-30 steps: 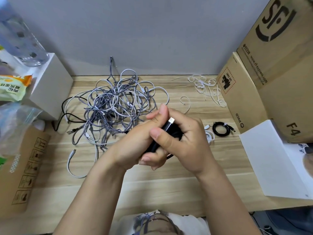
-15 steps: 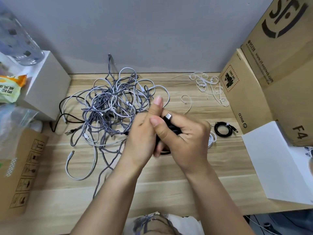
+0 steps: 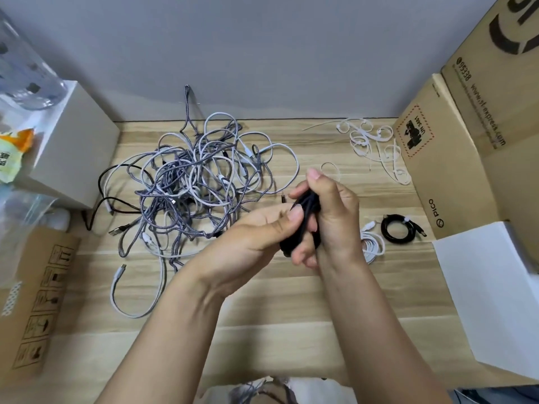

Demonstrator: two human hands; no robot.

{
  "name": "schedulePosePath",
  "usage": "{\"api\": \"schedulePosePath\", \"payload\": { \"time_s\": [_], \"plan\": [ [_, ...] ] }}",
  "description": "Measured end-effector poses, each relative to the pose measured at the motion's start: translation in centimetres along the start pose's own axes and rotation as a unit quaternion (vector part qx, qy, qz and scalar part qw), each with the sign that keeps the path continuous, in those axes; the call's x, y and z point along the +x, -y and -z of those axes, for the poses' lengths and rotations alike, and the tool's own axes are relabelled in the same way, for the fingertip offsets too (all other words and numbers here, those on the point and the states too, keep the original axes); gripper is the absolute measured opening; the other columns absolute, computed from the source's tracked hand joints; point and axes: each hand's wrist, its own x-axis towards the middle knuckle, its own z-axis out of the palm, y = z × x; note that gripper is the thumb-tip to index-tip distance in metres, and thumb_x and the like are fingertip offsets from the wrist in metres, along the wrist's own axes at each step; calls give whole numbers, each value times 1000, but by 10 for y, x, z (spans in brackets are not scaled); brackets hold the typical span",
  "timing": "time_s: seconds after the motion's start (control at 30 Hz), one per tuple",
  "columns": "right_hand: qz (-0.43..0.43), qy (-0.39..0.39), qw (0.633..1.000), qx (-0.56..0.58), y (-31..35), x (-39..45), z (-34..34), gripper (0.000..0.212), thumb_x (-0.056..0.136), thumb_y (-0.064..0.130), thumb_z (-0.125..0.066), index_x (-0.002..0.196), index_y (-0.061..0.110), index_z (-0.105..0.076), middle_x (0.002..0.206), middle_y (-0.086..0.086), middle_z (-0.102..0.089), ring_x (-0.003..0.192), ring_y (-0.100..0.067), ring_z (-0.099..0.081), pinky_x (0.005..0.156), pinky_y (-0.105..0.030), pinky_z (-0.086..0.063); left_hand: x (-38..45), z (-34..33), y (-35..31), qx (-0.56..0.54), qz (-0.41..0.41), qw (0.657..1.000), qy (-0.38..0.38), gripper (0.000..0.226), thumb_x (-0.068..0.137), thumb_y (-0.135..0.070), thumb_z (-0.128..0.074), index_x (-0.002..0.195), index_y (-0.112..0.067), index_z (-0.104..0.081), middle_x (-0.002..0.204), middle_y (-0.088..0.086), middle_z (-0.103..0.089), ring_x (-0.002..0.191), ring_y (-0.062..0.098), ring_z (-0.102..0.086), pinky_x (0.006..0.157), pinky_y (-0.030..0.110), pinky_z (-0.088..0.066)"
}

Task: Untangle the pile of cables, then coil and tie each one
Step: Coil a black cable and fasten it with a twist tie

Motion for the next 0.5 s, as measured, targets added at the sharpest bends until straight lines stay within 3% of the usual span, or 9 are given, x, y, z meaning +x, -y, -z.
{"api": "schedulePosePath", "payload": {
  "time_s": [0.13, 0.23, 0.3, 0.33, 0.37, 0.4, 0.5],
  "plan": [
    [5, 69, 996, -64, 4, 25, 6, 31, 76, 32, -53, 50, 17, -63, 38, 4, -46, 30, -10, -39, 34, -14, -33, 15, 0, 3, -42, 3, 999, -25, 20, 91, -26, -49, 82, -9, -45, 48, -12, -44, 50, 5, -45, 39, 13, -35],
    [96, 109, 973, -180, -1, 61, 18, 24, 81, 36, -52, 70, 23, -68, 58, 5, -58, 55, -9, -53, 56, -20, -43, 32, 5, 15, -30, -19, 996, -80, 20, 88, -29, -42, 80, -10, -41, 50, -10, -36, 50, 6, -37, 40, 12, -29],
    [164, 75, 925, -335, -15, 96, 32, 32, 83, 48, -47, 84, 27, -70, 80, 3, -65, 76, -14, -60, 73, -29, -46, 41, 11, 18, -13, -21, 993, -111, 21, 87, -31, -42, 78, -12, -42, 50, -11, -36, 49, 5, -36, 40, 13, -27],
    [194, 37, 883, -426, -22, 111, 41, 36, 85, 49, -46, 91, 24, -71, 90, 1, -66, 85, -18, -60, 78, -32, -46, 41, 13, 19, -3, -20, 992, -121, 22, 87, -32, -42, 77, -13, -43, 50, -11, -36, 49, 5, -35, 41, 13, -26],
    [210, 4, 848, -486, -31, 129, 51, 34, 87, 43, -47, 97, 21, -71, 98, -1, -65, 89, -22, -59, 81, -34, -46, 45, 16, 20, 1, -18, 991, -130, 22, 86, -32, -42, 76, -13, -43, 50, -11, -36, 49, 5, -35, 41, 13, -26],
    [208, -11, 836, -507, -39, 143, 61, 28, 89, 33, -50, 102, 18, -70, 103, -3, -62, 92, -25, -59, 83, -35, -46, 45, 18, 21, 3, -16, 990, -137, 22, 86, -33, -43, 76, -13, -43, 50, -11, -36, 49, 5, -35, 41, 13, -26],
    [162, -17, 828, -536, -67, 182, 95, 32, 90, 6, -46, 114, 14, -64, 117, -7, -56, 107, -26, -55, 90, -33, -43, 50, 25, 23, 8, -16, 989, -145, 23, 86, -33, -42, 76, -13, -41, 50, -11, -35, 49, 5, -35, 41, 14, -26]
  ]
}}
